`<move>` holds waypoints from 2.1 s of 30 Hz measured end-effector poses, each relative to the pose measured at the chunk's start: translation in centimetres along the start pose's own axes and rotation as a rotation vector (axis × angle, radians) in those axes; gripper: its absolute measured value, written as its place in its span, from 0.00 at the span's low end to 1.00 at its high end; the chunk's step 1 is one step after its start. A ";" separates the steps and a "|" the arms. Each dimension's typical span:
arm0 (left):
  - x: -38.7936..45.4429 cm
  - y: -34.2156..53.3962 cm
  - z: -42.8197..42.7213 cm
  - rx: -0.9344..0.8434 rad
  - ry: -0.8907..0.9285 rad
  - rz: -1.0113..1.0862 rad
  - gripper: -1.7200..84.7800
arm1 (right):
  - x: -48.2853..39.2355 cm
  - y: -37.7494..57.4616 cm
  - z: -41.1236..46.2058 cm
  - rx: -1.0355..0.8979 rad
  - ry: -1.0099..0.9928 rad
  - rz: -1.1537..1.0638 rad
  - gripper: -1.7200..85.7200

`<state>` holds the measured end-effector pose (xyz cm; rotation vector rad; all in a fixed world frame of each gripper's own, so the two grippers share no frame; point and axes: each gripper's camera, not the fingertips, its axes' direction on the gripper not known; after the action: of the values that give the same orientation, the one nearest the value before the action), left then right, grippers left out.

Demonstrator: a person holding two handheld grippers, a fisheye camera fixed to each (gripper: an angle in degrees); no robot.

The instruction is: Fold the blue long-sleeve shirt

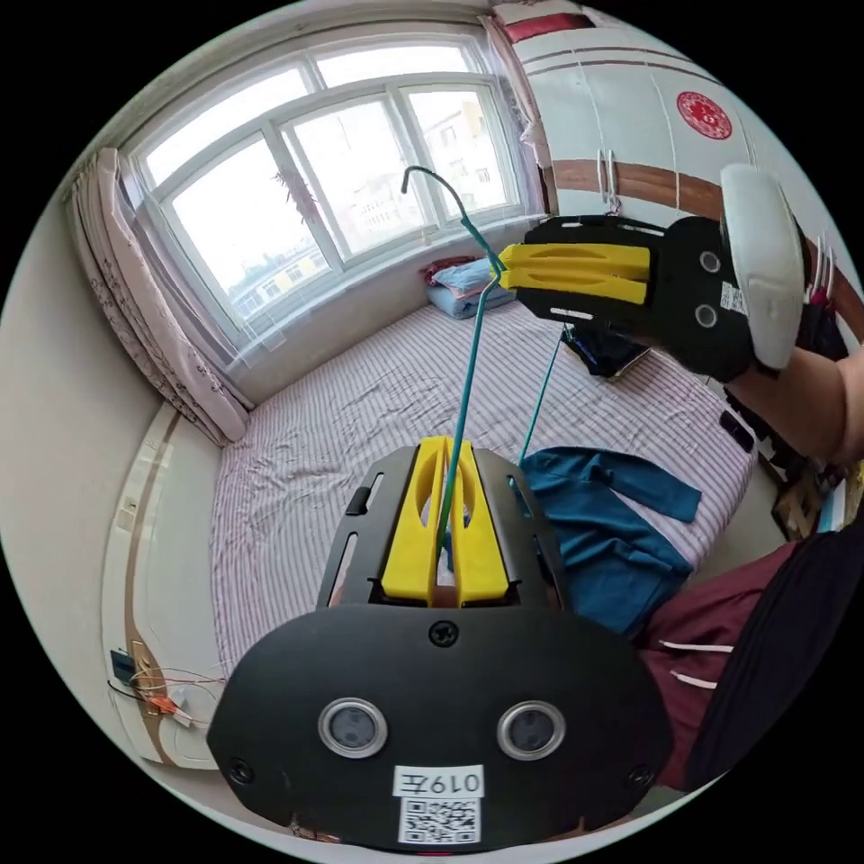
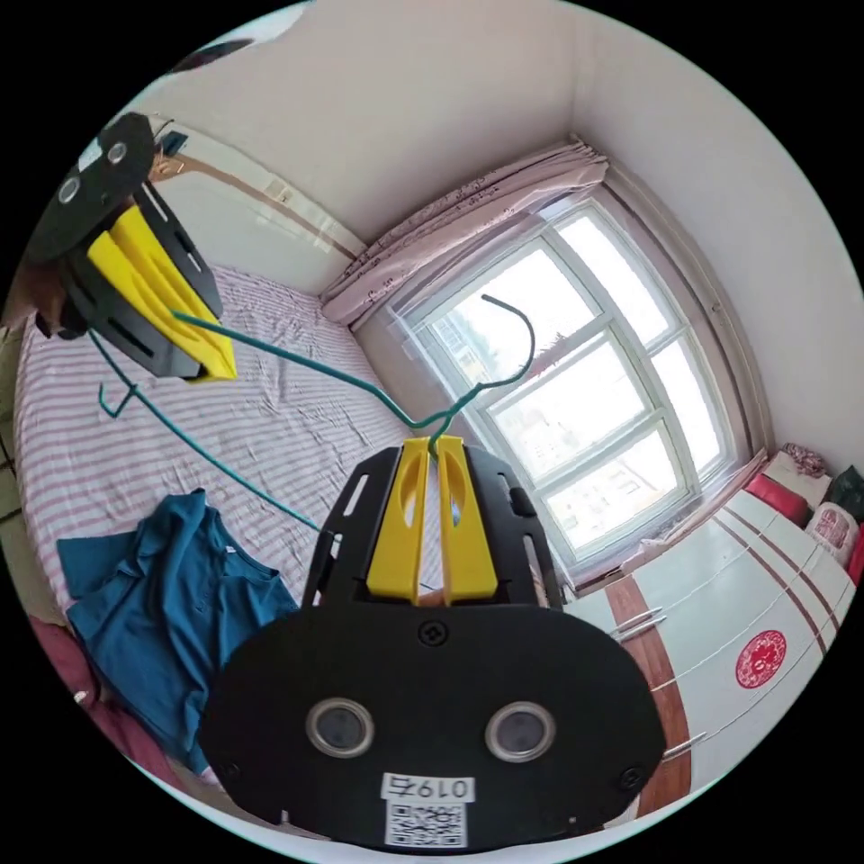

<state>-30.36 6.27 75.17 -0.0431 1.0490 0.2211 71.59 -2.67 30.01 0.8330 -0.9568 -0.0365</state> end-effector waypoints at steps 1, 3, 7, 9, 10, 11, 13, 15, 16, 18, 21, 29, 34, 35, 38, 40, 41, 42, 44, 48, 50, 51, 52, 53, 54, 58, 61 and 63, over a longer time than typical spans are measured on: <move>1.1 0.5 -2.7 0.041 -0.034 0.035 0.02 | 0.4 0.3 -1.1 0.018 -0.019 0.014 0.01; 2.7 1.2 -6.6 0.092 -0.071 0.078 0.02 | 1.6 1.2 -4.7 0.064 -0.117 0.042 0.01; 5.7 3.2 -15.2 0.168 -0.114 0.158 0.02 | 3.2 2.5 -9.3 0.145 -0.284 0.038 0.02; 6.8 4.0 -18.5 0.171 -0.148 0.173 0.02 | 3.5 3.0 -11.9 0.198 -0.372 -0.012 0.02; 7.5 4.6 -20.6 0.165 -0.163 0.178 0.02 | 3.6 3.0 -12.4 0.210 -0.400 -0.015 0.02; 7.8 4.9 -21.6 0.162 -0.169 0.177 0.02 | 3.6 3.2 -13.4 0.229 -0.457 -0.032 0.02; 9.1 6.5 -25.4 0.140 -0.197 0.157 0.02 | 3.4 3.3 -14.6 0.260 -0.530 -0.061 0.02; 10.2 7.7 -27.9 0.121 -0.209 0.131 0.02 | 2.5 3.1 -15.9 0.282 -0.600 -0.105 0.02; 11.1 8.5 -29.6 0.107 -0.222 0.119 0.02 | 2.1 3.0 -16.3 0.287 -0.609 -0.123 0.02; 12.4 9.7 -32.0 0.090 -0.251 0.104 0.02 | 0.2 2.8 -17.9 0.329 -0.584 -0.223 0.04; 13.9 11.9 -36.3 0.086 -0.263 0.051 0.02 | -3.0 3.2 -20.2 0.441 -0.481 -0.344 0.08; 18.0 18.1 -45.1 -0.026 -0.371 0.006 0.02 | -7.4 2.2 -21.8 0.514 -0.717 -0.497 0.02; 20.4 22.4 -50.8 -0.056 -0.436 0.021 0.02 | -8.4 1.1 -21.2 0.561 -1.006 -0.480 0.02; 20.6 22.9 -51.5 -0.055 -0.445 0.016 0.02 | -8.5 0.8 -21.0 0.575 -1.076 -0.454 0.02; 21.4 25.4 -54.7 -0.049 -0.471 0.004 0.02 | -11.0 0.1 -22.0 0.613 -1.015 -0.503 0.02; 21.9 28.1 -56.9 -0.071 -0.488 0.001 0.02 | -13.3 -0.8 -22.4 0.588 -1.020 -0.549 0.01; 22.0 28.9 -57.5 -0.076 -0.495 -0.003 0.02 | -14.6 -1.5 -22.5 0.586 -1.064 -0.579 0.01; 22.2 30.9 -58.9 -0.083 -0.498 -0.015 0.02 | -15.8 -2.2 -22.6 0.592 -1.140 -0.606 0.01; 22.2 34.1 -61.0 -0.081 -0.497 -0.052 0.02 | -17.6 -3.6 -22.5 0.579 -1.335 -0.623 0.01; 22.0 43.2 -65.8 -0.116 -0.515 -0.157 0.02 | -23.4 -7.3 -22.9 0.565 -1.735 -0.513 0.01; 21.7 47.7 -67.9 -0.118 -0.542 -0.214 0.02 | -27.1 -9.0 -24.1 0.538 -1.770 -0.493 0.01; 21.3 50.9 -69.6 -0.115 -0.571 -0.268 0.03 | -29.8 -10.0 -25.0 0.518 -1.796 -0.486 0.01; 20.7 54.2 -71.3 -0.108 -0.565 -0.313 0.03 | -31.2 -10.5 -25.5 0.501 -1.822 -0.486 0.01; 20.4 55.8 -72.2 -0.104 -0.564 -0.340 0.03 | -33.9 -11.7 -26.1 0.453 -1.877 -0.471 0.01; 19.9 59.0 -73.8 -0.093 -0.572 -0.386 0.04 | -36.3 -12.7 -26.6 0.407 -1.922 -0.446 0.01; 19.0 67.5 -79.5 -0.047 -0.620 -0.517 0.09 | -42.0 -14.9 -27.4 0.299 -2.009 -0.336 0.01; 18.3 72.5 -83.7 0.004 -0.637 -0.584 0.13 | -44.8 -15.8 -28.2 0.269 -2.022 -0.250 0.01; 17.8 75.3 -85.9 0.051 -0.616 -0.616 0.15 | -46.2 -15.9 -29.1 0.268 -2.026 -0.213 0.01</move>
<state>-110.44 70.66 22.20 -0.2335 0.3911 -0.3386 70.30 21.37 -21.46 0.9977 -2.7692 -1.1318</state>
